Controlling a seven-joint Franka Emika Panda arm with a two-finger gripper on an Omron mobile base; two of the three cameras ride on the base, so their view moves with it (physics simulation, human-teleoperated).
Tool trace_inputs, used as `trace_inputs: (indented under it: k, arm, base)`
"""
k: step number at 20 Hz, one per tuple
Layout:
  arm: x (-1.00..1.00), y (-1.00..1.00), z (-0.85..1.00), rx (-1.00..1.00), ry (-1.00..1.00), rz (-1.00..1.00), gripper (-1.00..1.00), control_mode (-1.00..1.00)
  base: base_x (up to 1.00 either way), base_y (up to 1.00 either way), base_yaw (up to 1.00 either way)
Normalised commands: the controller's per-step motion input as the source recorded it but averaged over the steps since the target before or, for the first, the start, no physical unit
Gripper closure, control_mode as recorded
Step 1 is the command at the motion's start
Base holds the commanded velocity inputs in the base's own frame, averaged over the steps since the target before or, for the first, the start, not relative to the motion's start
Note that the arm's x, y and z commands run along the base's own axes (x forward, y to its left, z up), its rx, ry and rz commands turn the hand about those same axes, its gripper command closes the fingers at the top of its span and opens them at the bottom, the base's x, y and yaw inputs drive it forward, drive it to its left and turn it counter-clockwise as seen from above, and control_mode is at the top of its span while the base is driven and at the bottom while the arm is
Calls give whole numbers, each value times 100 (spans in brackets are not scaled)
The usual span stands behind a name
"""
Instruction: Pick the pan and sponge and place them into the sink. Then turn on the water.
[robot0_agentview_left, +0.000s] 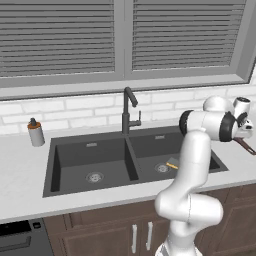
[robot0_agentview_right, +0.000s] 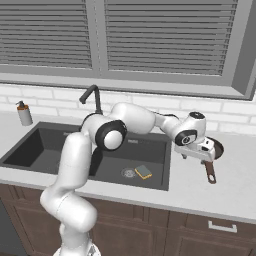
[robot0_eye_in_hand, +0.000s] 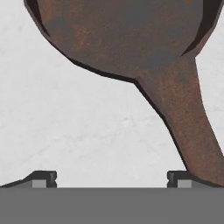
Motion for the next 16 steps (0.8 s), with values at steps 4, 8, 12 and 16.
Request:
trace_inputs:
  k: [4,8,12,16]
  arm:
    - [-6,-31,-4,-1,0,3,-100,-100]
    - [-9,-30,0,-3,0,1,-100,-100]
    - [0,-36,-2,-2,0,1,-100,-100]
    - [0,-26,-8,0,0,3,-100,-100]
  base:
    - [0,0,0]
    - [0,0,0]
    - [0,0,0]
    - [0,0,0]
